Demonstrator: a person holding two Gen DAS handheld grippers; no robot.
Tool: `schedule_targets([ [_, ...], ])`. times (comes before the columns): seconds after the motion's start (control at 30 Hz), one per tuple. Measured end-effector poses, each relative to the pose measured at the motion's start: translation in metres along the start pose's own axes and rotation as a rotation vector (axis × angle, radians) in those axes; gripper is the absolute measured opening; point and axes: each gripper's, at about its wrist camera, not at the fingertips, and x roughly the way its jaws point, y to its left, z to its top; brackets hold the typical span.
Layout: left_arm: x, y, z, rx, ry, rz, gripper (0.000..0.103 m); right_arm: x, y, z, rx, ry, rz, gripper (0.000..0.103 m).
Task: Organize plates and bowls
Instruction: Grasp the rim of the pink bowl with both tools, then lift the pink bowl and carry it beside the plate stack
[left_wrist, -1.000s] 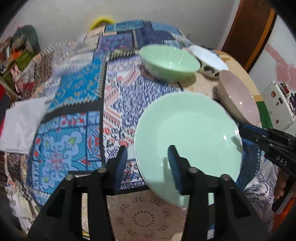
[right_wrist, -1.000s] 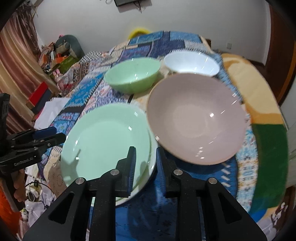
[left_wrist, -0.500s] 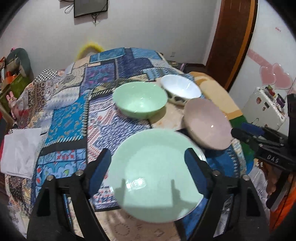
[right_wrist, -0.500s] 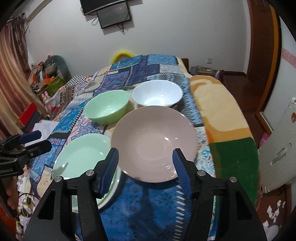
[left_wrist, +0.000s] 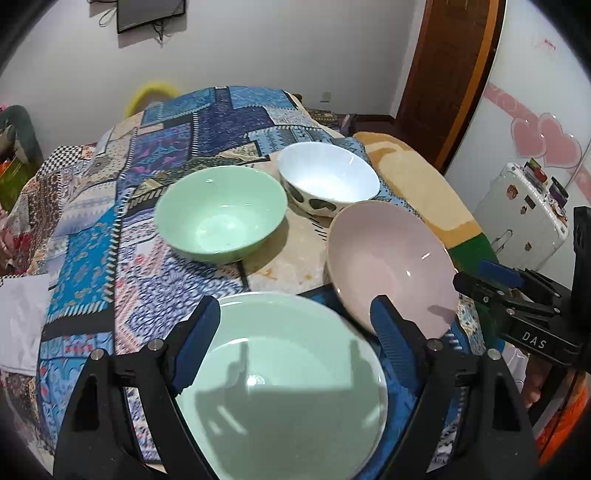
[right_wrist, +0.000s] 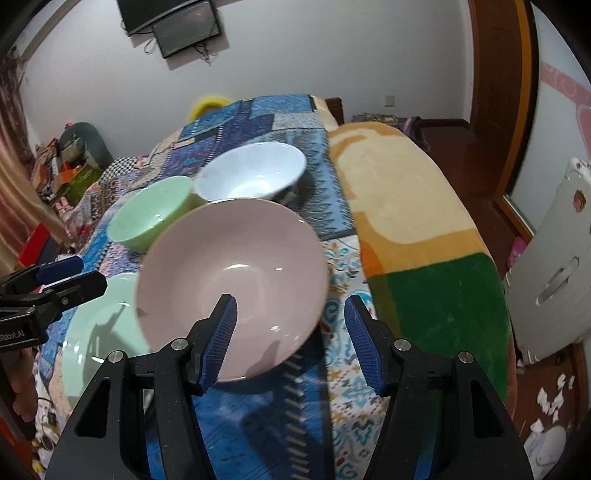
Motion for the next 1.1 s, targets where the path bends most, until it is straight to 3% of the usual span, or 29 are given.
schedule_targets([
  [0.17,0.027,-0.007,0.007,0.001,0.03,-0.019,0.083,0.009,-0.012,-0.002,0.027,0.002,0.004,0.057],
  [0.23,0.036,-0.009,0.01,0.002,0.04,-0.027,0.078,0.011,-0.015,-0.002,0.037,0.001,0.012,0.052],
  [0.5,0.065,-0.018,0.016,0.023,0.078,-0.046,0.047,0.03,-0.02,-0.005,0.053,0.055,0.075,0.024],
  [0.63,0.075,-0.022,0.016,0.034,0.099,-0.055,0.036,0.036,-0.018,-0.01,0.05,0.072,0.103,0.019],
  [0.83,0.088,-0.021,0.015,0.001,0.136,-0.075,0.025,0.035,-0.015,-0.009,0.043,0.071,0.117,0.015],
  [0.9,0.09,-0.021,0.015,-0.007,0.151,-0.104,0.014,0.035,-0.015,-0.007,0.048,0.074,0.116,0.015],
  [1.1,0.089,-0.027,0.015,-0.002,0.162,-0.079,0.013,0.029,-0.014,-0.003,0.057,0.069,0.106,0.015],
])
